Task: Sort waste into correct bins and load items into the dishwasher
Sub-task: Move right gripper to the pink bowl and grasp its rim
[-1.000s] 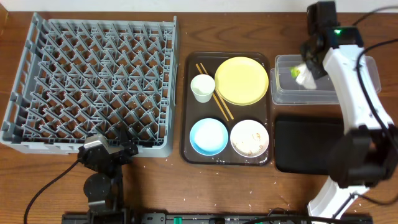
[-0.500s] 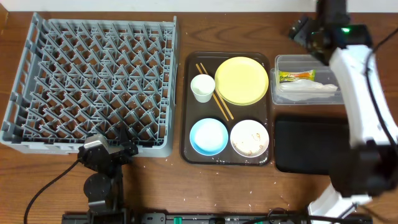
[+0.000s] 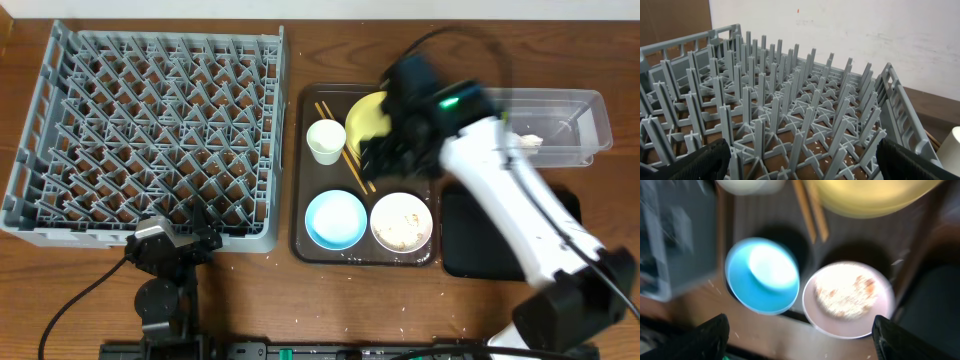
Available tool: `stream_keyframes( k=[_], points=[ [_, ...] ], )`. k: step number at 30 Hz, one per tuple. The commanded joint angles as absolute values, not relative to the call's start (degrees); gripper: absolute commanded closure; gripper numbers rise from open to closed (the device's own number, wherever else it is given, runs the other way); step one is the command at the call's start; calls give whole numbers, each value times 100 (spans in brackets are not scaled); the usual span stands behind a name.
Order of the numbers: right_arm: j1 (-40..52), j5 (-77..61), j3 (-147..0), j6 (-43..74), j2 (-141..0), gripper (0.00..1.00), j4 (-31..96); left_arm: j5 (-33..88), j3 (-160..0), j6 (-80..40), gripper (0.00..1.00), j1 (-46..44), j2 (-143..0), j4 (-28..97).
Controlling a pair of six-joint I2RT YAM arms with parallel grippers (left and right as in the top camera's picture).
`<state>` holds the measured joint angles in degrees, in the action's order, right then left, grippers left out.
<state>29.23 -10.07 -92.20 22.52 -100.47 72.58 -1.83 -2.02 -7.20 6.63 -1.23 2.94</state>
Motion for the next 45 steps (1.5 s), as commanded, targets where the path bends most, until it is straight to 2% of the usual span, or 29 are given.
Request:
stream_keyframes(
  k=[1, 4, 6, 8, 11, 19, 24, 28, 33, 43, 44, 45],
  points=[
    [3284, -882, -8556, 2499, -10047, 14, 7030, -215, -23, -644, 7, 646, -110, 397],
    [3341, -816, -8123, 2974, -10047, 19, 6617, -215, -23, -644, 7, 646, -110, 397],
    [3341, -464, -7902, 3819, -10047, 32, 6333, -215, -23, -644, 7, 646, -110, 397],
    [3341, -69, -7721, 4558, -10047, 36, 6121, -215, -23, -644, 7, 646, -110, 397],
    [3341, 333, -7446, 5041, -10053, 39, 5811, -215, -23, -644, 7, 646, -110, 397],
    [3411, 342, -6993, 5127, -10210, 55, 4947, -215, -23, -644, 7, 646, -110, 395],
    [3406, 152, -6997, 5118, -10510, 60, 4899, -215, -23, -644, 7, 646, -110, 397],
    [3367, 102, -6997, 5050, -10525, 75, 4899, -215, -23, -644, 7, 646, -110, 397],
    [3389, 71, -6997, 5050, -10648, 84, 4875, -215, -23, -644, 7, 646, -110, 397],
    [3339, -250, -7061, 4860, -10910, 83, 4890, -215, -23, -644, 7, 646, -110, 397],
    [3339, -266, -7061, 4851, -10910, 85, 4899, -215, -23, -644, 7, 646, -110, 397],
    [3339, -270, -7063, 4834, -10910, 97, 4904, -215, -23, -644, 7, 646, -110, 397]
  ],
)
